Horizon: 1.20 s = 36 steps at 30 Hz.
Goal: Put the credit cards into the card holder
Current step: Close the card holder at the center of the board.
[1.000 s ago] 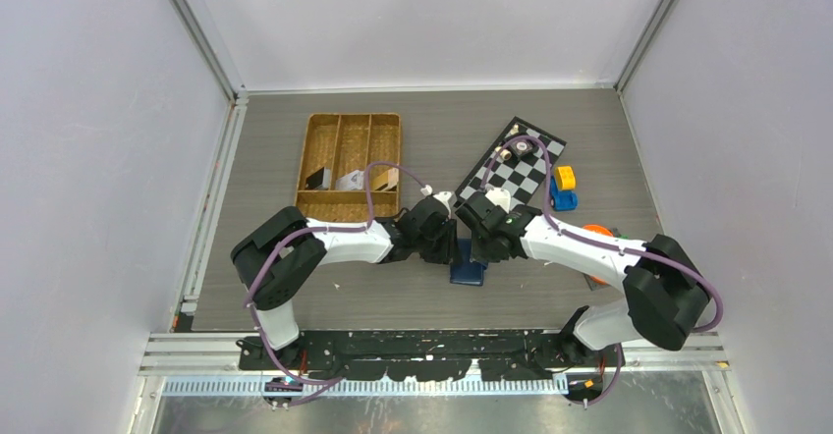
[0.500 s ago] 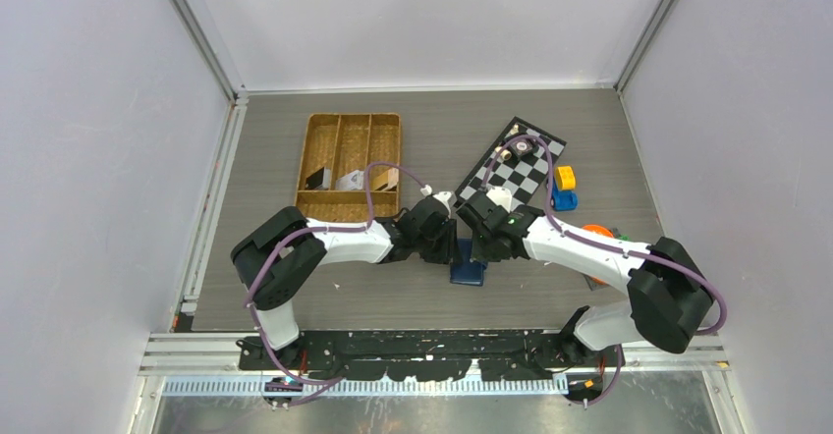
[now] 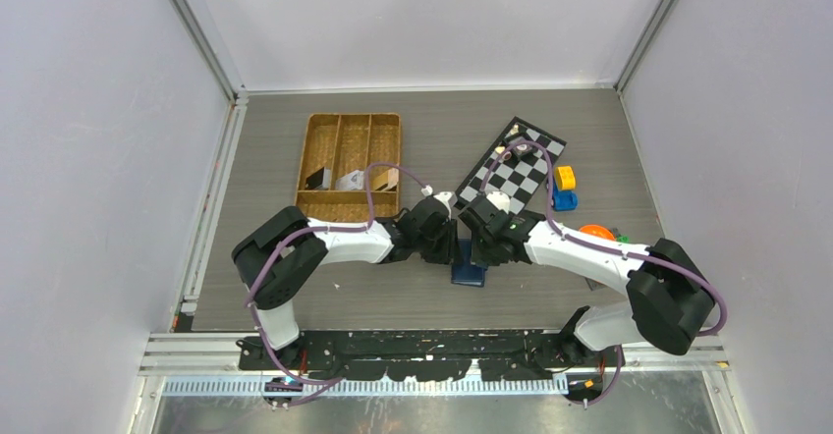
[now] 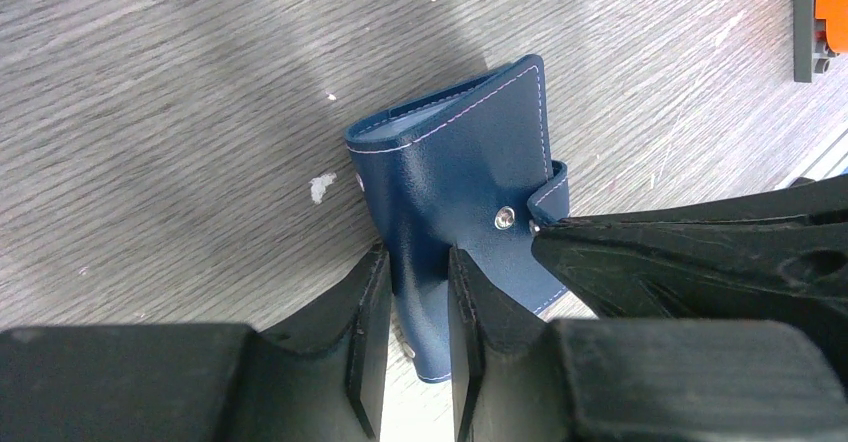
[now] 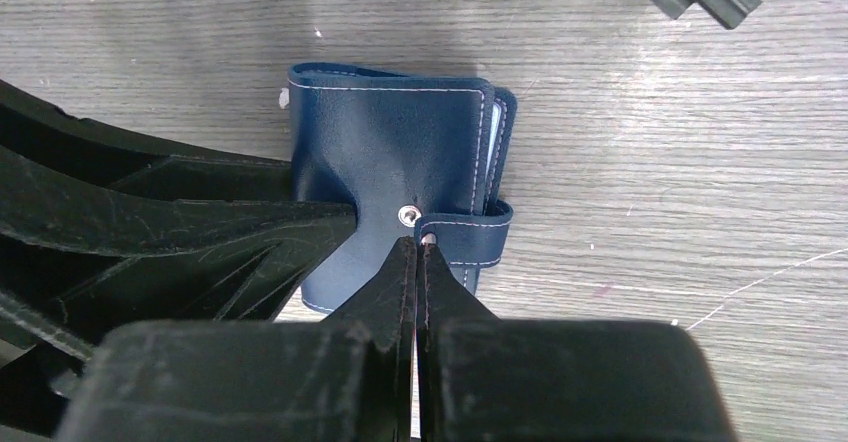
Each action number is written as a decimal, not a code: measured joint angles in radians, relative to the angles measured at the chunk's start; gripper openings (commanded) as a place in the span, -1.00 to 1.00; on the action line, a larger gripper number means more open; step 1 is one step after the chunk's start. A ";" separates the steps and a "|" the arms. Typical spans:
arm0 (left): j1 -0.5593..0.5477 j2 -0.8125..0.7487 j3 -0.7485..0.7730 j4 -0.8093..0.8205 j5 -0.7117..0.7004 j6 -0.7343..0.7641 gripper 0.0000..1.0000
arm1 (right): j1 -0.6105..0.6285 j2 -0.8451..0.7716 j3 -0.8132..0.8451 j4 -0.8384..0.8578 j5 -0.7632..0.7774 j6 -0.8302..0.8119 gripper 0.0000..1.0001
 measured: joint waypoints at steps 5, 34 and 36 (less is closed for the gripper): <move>0.000 0.002 0.000 0.005 0.004 0.000 -0.69 | 0.000 0.000 -0.018 0.029 -0.016 -0.010 -0.99; 0.001 0.004 0.000 0.005 0.008 0.000 -0.71 | -0.008 0.016 -0.029 0.082 -0.013 -0.029 -0.99; 0.001 0.004 0.000 0.005 0.008 0.000 -0.71 | -0.008 0.016 -0.029 0.084 -0.013 -0.029 -0.99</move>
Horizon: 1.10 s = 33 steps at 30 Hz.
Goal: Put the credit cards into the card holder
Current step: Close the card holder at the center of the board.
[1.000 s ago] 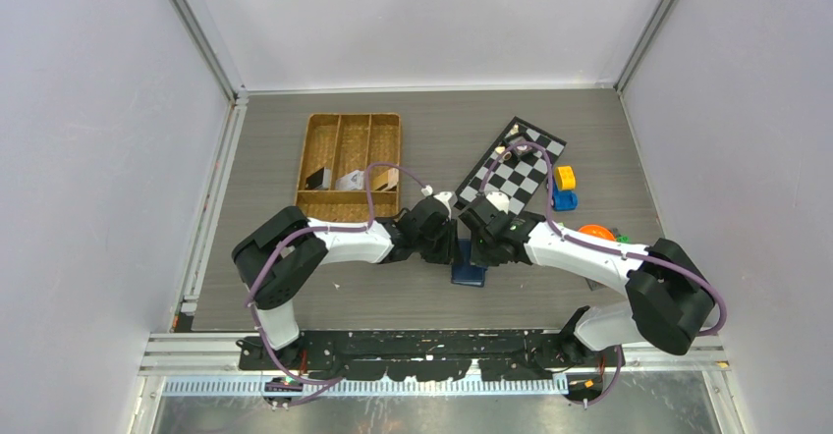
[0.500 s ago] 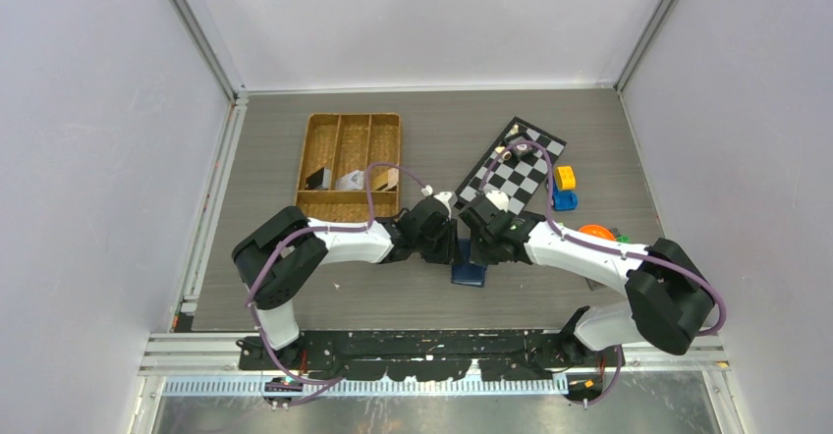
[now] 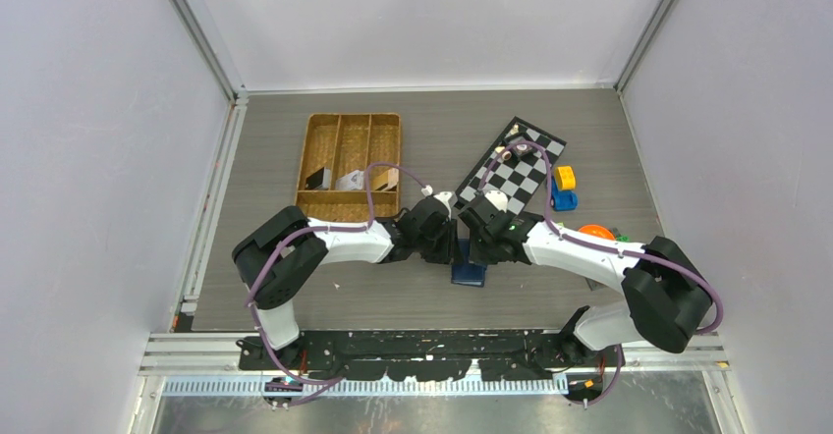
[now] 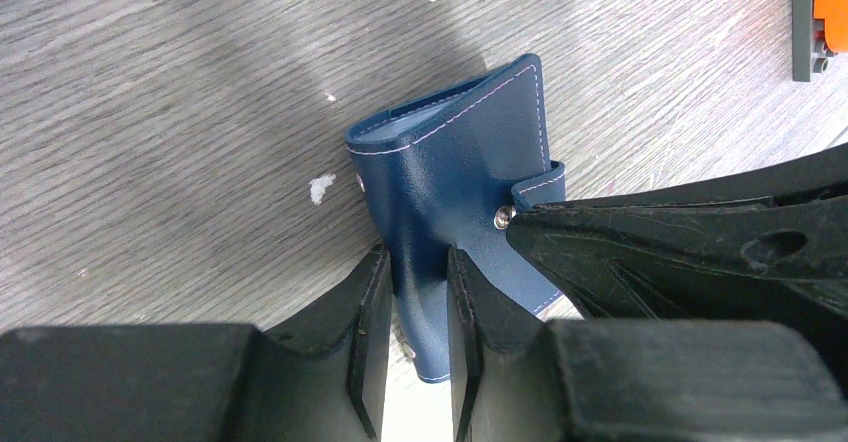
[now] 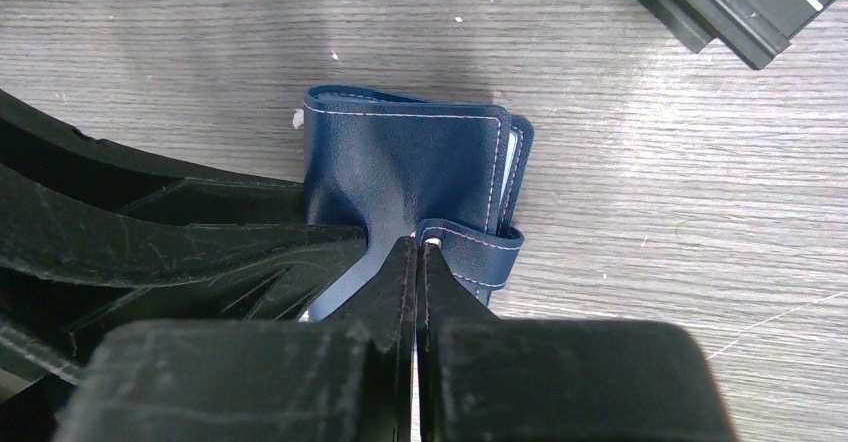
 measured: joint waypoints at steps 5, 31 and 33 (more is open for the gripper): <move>0.001 0.000 0.000 0.000 0.001 0.000 -0.71 | -0.003 0.000 -0.002 0.003 -0.002 0.000 -0.99; 0.005 0.001 0.000 0.000 0.006 -0.001 -0.72 | -0.032 0.031 0.006 0.008 -0.058 -0.006 -0.99; 0.005 0.001 0.000 0.000 0.006 -0.001 -0.72 | -0.038 0.037 0.009 0.005 -0.066 -0.005 -0.99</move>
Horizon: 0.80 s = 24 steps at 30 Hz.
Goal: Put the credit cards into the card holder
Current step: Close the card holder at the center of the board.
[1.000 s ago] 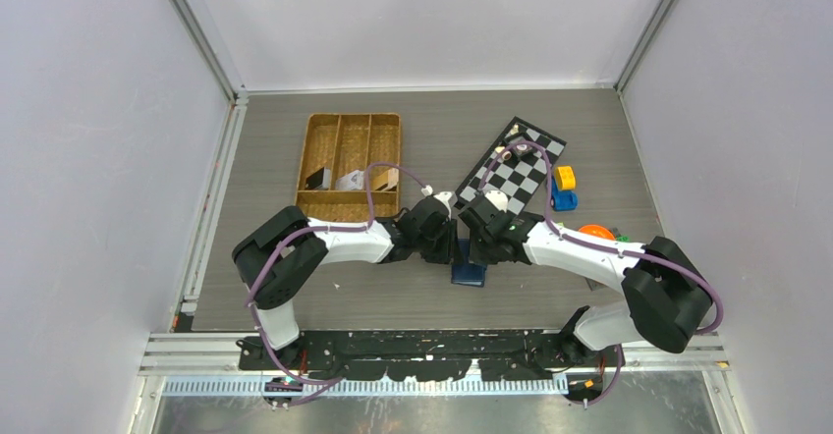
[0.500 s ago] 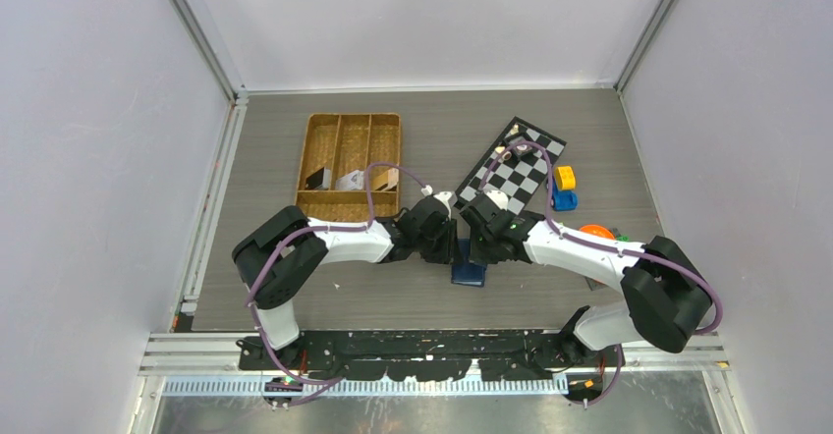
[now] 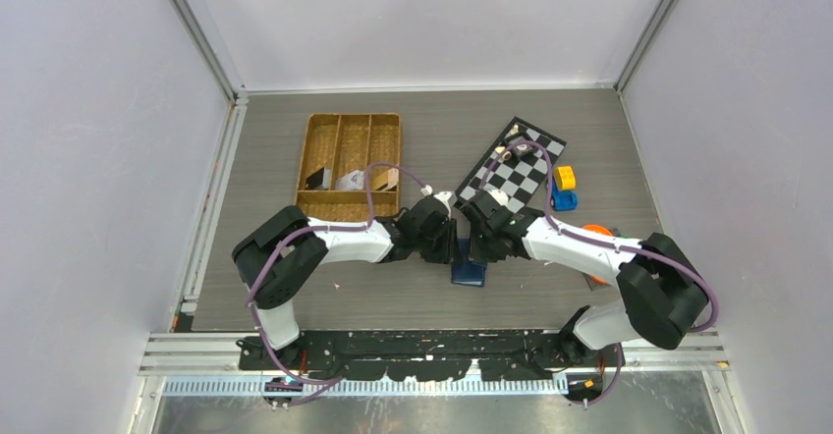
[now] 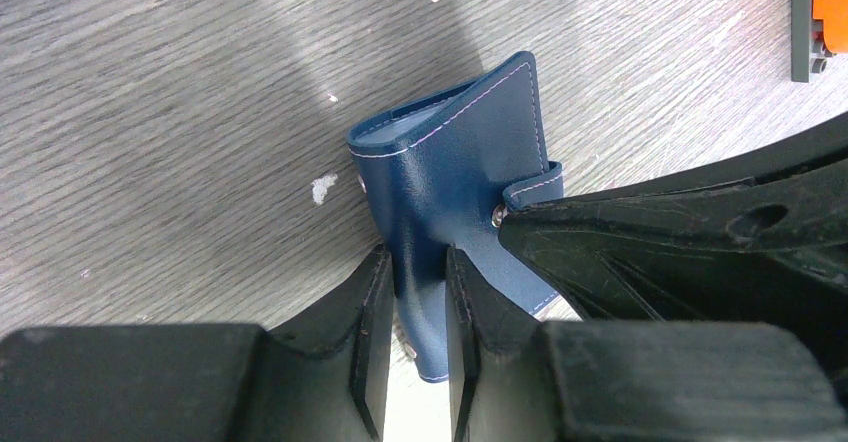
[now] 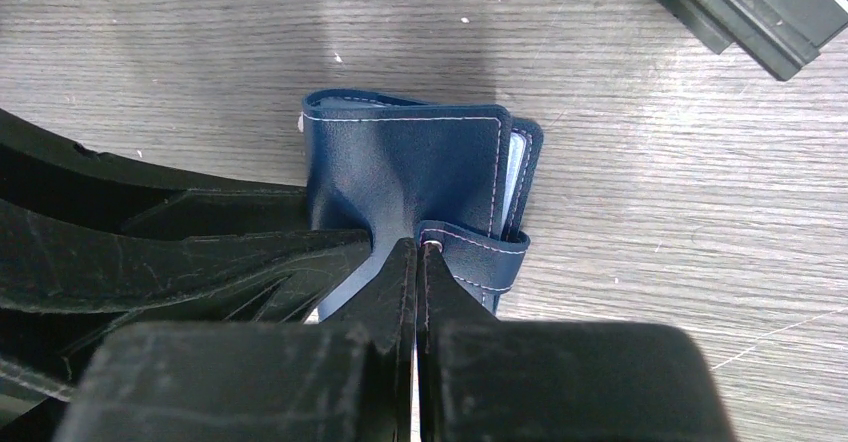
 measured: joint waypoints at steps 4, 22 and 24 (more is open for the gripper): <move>0.000 0.000 0.000 0.000 0.000 0.000 -0.72 | -0.016 0.014 0.009 -0.011 -0.014 0.003 -0.99; 0.000 0.000 0.000 0.000 0.001 0.000 -0.72 | -0.045 0.095 0.078 -0.087 -0.066 0.008 -0.99; 0.000 0.000 0.000 0.000 0.001 0.000 -0.72 | -0.046 0.103 0.084 -0.094 -0.067 0.010 -0.99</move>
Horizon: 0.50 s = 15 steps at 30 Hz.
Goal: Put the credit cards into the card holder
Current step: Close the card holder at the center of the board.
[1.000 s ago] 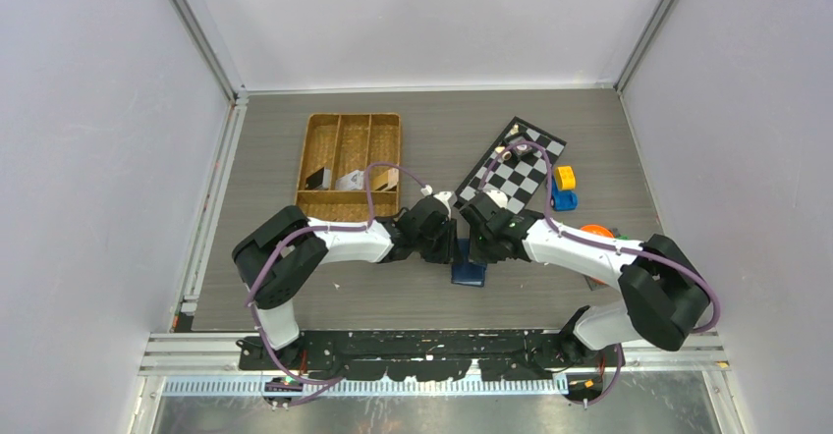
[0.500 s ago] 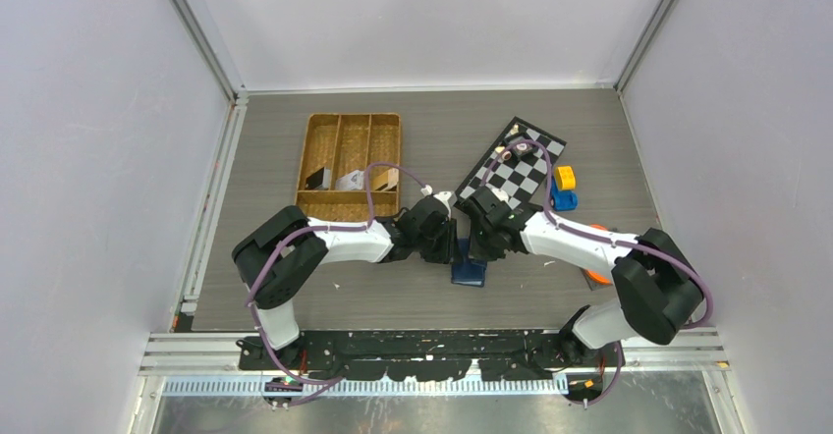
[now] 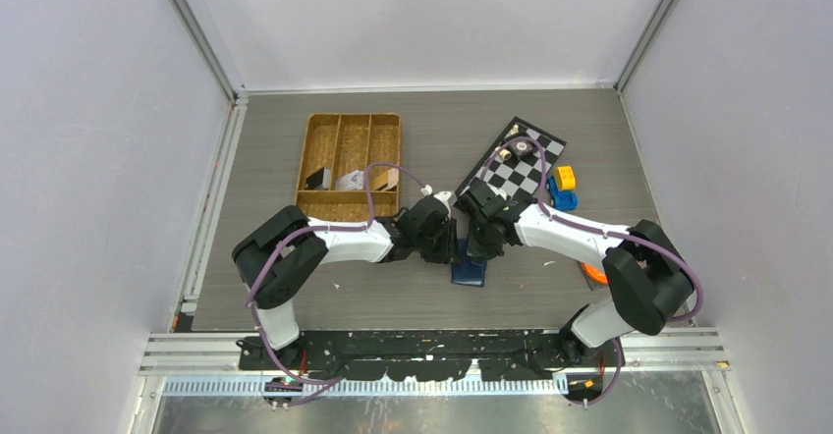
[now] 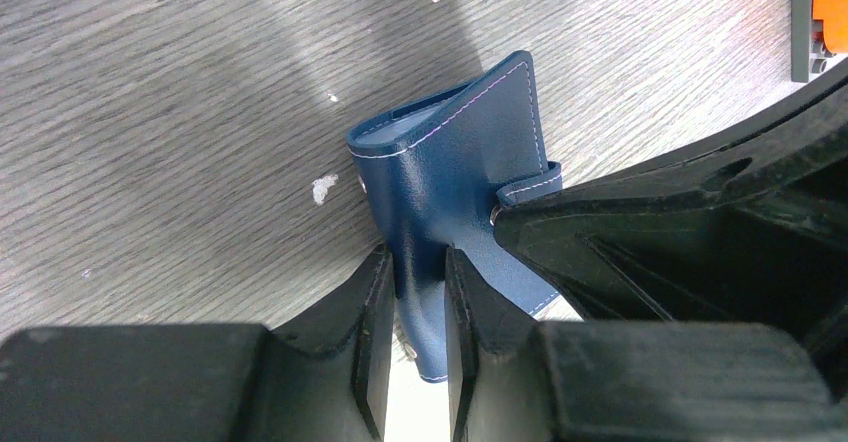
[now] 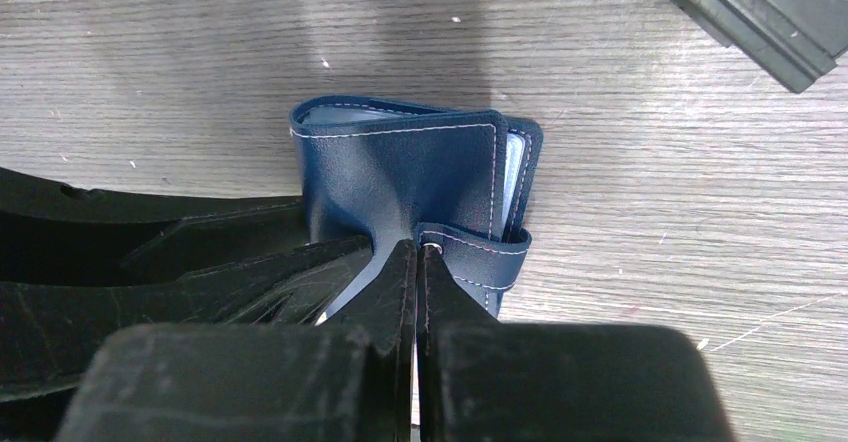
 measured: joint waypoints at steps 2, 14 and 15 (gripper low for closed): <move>0.000 0.000 0.000 0.000 0.000 0.000 -0.72 | -0.001 0.006 0.005 -0.008 -0.002 0.000 -0.99; 0.000 0.000 0.000 0.000 0.000 0.000 -0.72 | -0.006 0.038 0.026 -0.029 -0.022 0.009 -0.99; 0.000 0.000 0.000 0.000 0.000 0.000 -0.72 | -0.006 0.041 0.027 -0.030 -0.027 0.012 -0.99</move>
